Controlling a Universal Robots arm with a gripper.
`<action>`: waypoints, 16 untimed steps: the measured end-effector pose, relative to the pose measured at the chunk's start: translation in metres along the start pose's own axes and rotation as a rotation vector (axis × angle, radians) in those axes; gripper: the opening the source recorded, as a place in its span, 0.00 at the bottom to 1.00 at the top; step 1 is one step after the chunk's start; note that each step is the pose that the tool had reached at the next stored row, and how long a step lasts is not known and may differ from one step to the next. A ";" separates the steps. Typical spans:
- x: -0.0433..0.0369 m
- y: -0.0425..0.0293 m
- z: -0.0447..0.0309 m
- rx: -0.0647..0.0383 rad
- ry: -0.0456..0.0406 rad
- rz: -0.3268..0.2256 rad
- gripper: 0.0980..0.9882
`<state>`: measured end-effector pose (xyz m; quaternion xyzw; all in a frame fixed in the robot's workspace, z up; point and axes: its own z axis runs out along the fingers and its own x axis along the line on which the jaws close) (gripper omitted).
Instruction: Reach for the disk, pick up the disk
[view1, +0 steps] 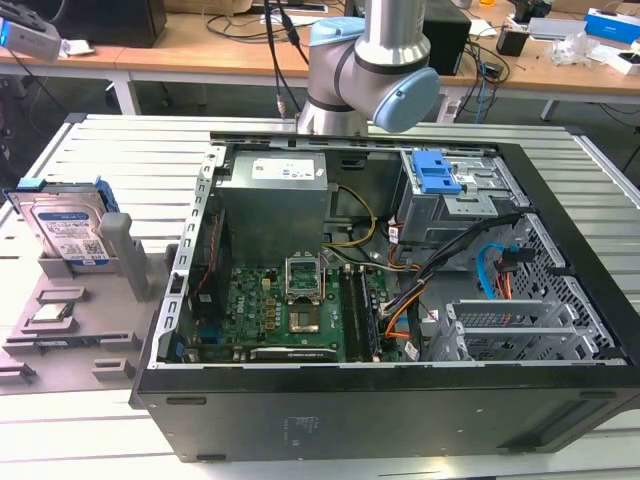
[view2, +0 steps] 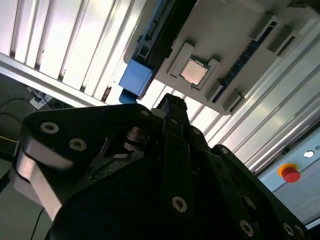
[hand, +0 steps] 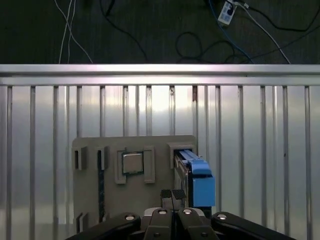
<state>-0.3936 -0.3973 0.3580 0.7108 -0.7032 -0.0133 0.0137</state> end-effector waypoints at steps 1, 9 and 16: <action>0.0000 0.0000 0.0000 0.000 0.0004 -0.010 0.01; 0.0000 0.0000 0.0000 0.000 0.0005 -0.015 0.15; 0.0000 0.0000 0.0000 0.000 0.0007 -0.019 0.50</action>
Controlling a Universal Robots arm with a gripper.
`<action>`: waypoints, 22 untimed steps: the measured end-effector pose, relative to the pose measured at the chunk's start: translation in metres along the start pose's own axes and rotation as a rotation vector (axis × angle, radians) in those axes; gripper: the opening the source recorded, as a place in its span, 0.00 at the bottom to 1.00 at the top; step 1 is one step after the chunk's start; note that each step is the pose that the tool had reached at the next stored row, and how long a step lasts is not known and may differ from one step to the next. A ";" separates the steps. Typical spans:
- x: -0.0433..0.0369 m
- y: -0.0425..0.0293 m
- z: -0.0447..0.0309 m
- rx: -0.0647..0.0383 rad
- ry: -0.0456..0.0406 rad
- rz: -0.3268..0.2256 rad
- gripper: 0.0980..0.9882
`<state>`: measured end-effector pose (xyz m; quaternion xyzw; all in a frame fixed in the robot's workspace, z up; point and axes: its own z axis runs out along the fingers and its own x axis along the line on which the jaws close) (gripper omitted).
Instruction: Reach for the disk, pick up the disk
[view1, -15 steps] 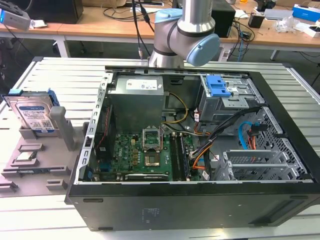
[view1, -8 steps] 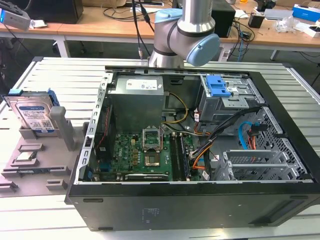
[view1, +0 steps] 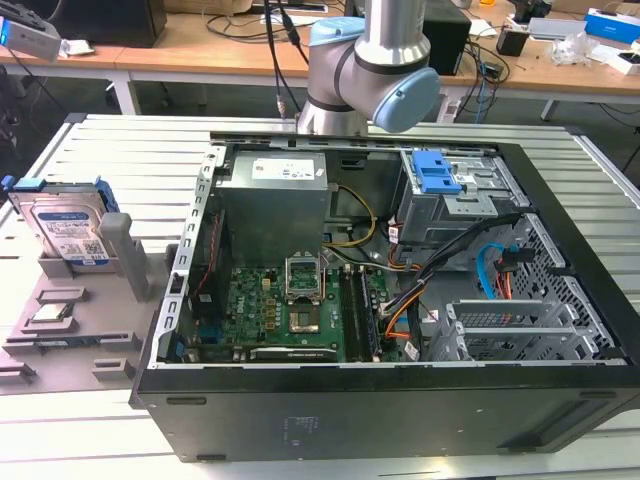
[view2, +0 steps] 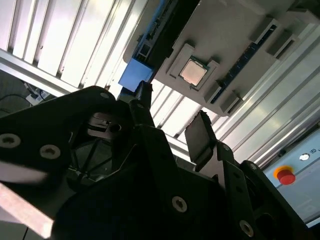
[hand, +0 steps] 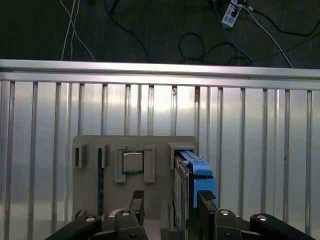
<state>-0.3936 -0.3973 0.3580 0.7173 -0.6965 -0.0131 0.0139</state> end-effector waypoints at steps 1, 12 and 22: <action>0.0000 0.0000 0.0000 0.000 0.0000 0.000 0.50; -0.0247 -0.0018 0.0106 -0.001 -0.0002 -0.001 0.50; -0.0268 -0.0068 0.0353 -0.002 -0.0002 0.000 0.50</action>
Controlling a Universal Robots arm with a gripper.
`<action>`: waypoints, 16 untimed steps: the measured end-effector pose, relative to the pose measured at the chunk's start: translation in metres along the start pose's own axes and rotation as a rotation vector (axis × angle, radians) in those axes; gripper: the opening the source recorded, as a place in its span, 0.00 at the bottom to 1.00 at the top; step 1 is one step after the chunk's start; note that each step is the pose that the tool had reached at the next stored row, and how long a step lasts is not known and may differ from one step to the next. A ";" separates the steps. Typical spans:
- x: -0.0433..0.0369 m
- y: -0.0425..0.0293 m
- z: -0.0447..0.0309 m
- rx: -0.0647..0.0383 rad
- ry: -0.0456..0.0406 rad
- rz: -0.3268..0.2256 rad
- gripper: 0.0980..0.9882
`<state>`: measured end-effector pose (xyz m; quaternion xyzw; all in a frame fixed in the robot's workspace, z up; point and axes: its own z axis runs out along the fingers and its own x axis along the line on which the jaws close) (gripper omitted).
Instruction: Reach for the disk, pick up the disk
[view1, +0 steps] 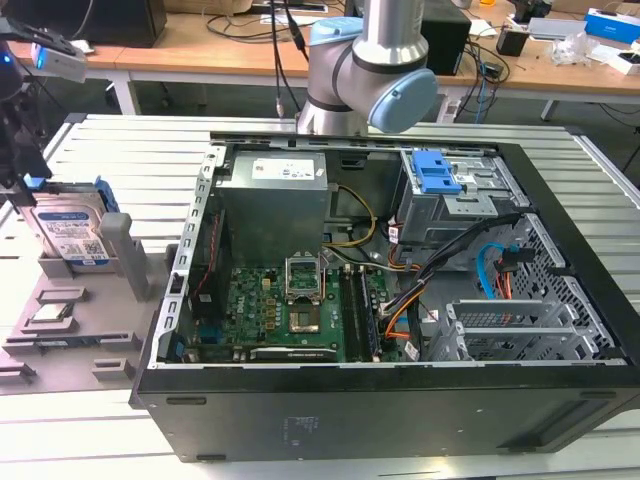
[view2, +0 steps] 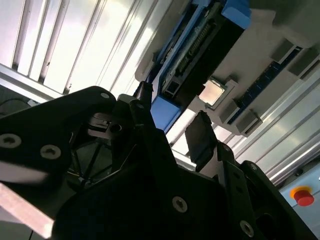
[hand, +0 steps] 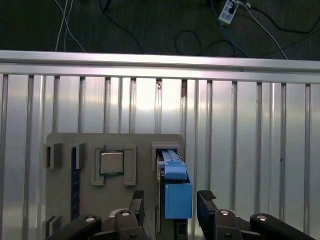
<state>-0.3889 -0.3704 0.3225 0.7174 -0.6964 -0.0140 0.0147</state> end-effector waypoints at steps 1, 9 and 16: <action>0.0000 -0.0001 0.0018 0.000 0.0000 0.000 0.50; -0.0003 -0.0011 0.0244 0.000 0.0000 0.000 0.50; -0.0003 -0.0014 0.0320 0.000 0.0000 0.000 0.50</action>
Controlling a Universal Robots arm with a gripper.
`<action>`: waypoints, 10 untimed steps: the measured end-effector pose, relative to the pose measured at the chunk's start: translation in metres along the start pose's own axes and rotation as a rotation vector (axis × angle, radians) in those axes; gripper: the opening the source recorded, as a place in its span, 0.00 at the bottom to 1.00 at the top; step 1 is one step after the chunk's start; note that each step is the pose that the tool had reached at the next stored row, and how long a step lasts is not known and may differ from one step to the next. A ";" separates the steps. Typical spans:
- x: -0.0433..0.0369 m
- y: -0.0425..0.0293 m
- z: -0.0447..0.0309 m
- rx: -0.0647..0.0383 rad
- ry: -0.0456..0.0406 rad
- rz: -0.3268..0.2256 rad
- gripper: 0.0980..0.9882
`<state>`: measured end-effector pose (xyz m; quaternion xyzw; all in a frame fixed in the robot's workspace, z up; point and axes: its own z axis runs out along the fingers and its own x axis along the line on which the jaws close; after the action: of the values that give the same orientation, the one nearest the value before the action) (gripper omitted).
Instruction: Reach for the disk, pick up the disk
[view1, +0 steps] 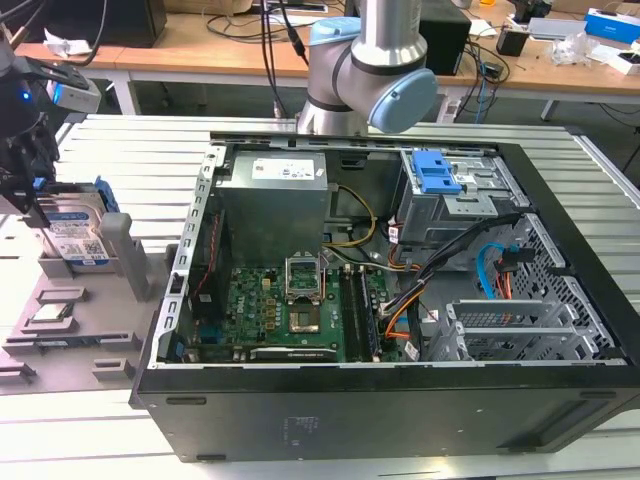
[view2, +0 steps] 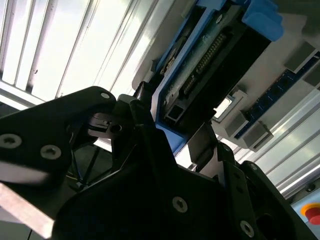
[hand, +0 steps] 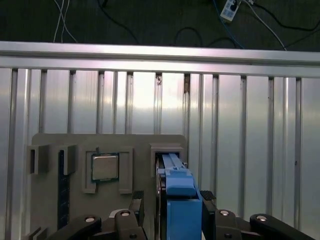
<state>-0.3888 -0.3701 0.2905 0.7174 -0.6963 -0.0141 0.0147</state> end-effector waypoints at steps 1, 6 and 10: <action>0.0000 0.0000 0.0000 0.000 0.0000 0.000 0.50; 0.0000 0.0000 0.0002 0.000 0.0000 0.000 0.33; 0.0000 0.0000 0.0004 0.000 0.0000 0.000 0.30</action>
<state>-0.3888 -0.3701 0.2901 0.7174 -0.6963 -0.0141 0.0147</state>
